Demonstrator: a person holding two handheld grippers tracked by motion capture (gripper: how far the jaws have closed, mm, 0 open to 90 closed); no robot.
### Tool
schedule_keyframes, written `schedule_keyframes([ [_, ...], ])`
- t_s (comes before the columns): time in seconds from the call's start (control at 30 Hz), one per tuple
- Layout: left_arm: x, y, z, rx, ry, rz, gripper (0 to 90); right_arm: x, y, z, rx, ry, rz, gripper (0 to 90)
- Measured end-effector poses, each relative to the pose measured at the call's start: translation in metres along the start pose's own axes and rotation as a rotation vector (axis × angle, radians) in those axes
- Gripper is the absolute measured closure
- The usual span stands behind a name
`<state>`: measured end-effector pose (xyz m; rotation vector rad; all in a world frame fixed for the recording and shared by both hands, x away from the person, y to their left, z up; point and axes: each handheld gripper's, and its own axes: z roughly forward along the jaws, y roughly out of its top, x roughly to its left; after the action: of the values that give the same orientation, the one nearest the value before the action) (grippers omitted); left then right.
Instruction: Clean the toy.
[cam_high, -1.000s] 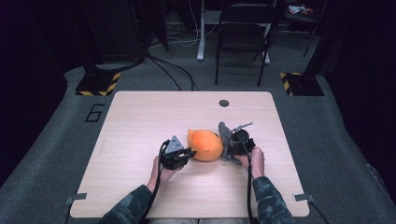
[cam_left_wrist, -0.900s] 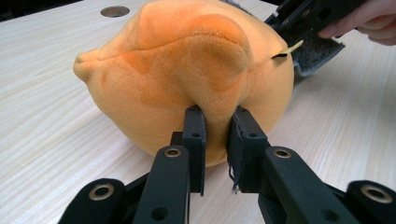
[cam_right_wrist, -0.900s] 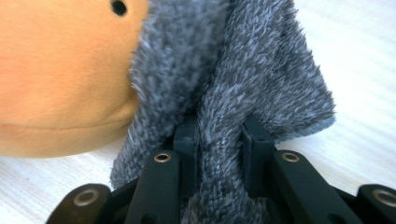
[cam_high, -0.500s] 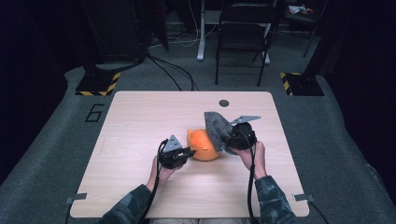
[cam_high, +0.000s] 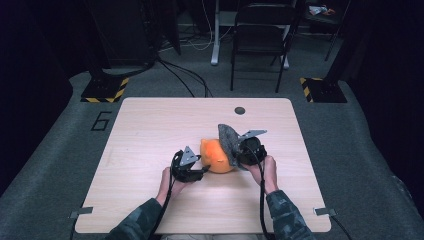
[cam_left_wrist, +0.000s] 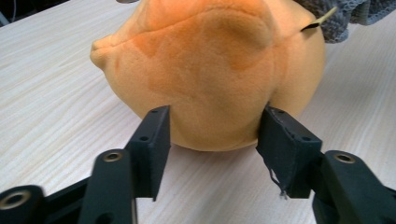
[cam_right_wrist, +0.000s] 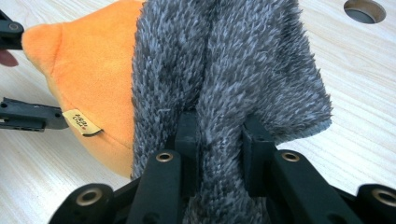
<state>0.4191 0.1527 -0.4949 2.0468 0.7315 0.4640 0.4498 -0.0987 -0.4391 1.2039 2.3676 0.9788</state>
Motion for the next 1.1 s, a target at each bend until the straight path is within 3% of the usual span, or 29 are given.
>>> schedule_keyframes([
  [0.13,-0.003,-0.004,0.006,0.013,0.001,0.033,43.4,-0.002,-0.001,0.002,0.005,0.011,0.007,72.4],
  [0.17,-0.005,-0.005,0.007,0.012,0.002,0.052,45.4,-0.002,-0.002,0.003,0.009,0.016,0.012,72.4],
  [0.3,-0.007,-0.007,0.009,0.007,0.007,0.052,57.6,-0.002,-0.002,0.005,0.013,0.020,0.013,72.3],
  [0.33,-0.007,-0.007,0.009,0.005,0.007,0.038,66.1,-0.002,-0.002,0.004,0.012,0.016,0.006,72.3],
  [0.43,-0.007,-0.006,0.008,-0.005,0.004,0.026,72.1,-0.001,-0.001,0.003,0.005,0.012,0.008,72.2],
  [0.57,-0.002,-0.001,0.003,-0.016,-0.024,-0.033,77.2,-0.001,0.002,-0.001,-0.013,0.002,0.006,72.1],
  [0.7,0.000,0.004,-0.004,-0.021,-0.026,-0.093,79.4,0.004,0.009,-0.019,-0.084,-0.012,-0.023,72.4],
  [0.8,0.001,0.007,-0.009,-0.030,-0.029,-0.127,79.9,0.018,0.014,-0.029,-0.132,0.004,-0.047,72.4],
  [0.97,0.003,0.007,-0.013,-0.036,-0.060,-0.172,79.7,0.044,0.020,-0.028,-0.144,0.048,-0.097,72.2],
  [1.03,0.002,0.006,-0.011,-0.033,-0.064,-0.159,79.6,0.047,0.019,-0.022,-0.132,0.049,-0.123,72.0],
  [1.1,0.002,0.006,-0.011,-0.037,-0.065,-0.164,79.4,0.047,0.018,-0.022,-0.145,0.053,-0.111,72.0],
])
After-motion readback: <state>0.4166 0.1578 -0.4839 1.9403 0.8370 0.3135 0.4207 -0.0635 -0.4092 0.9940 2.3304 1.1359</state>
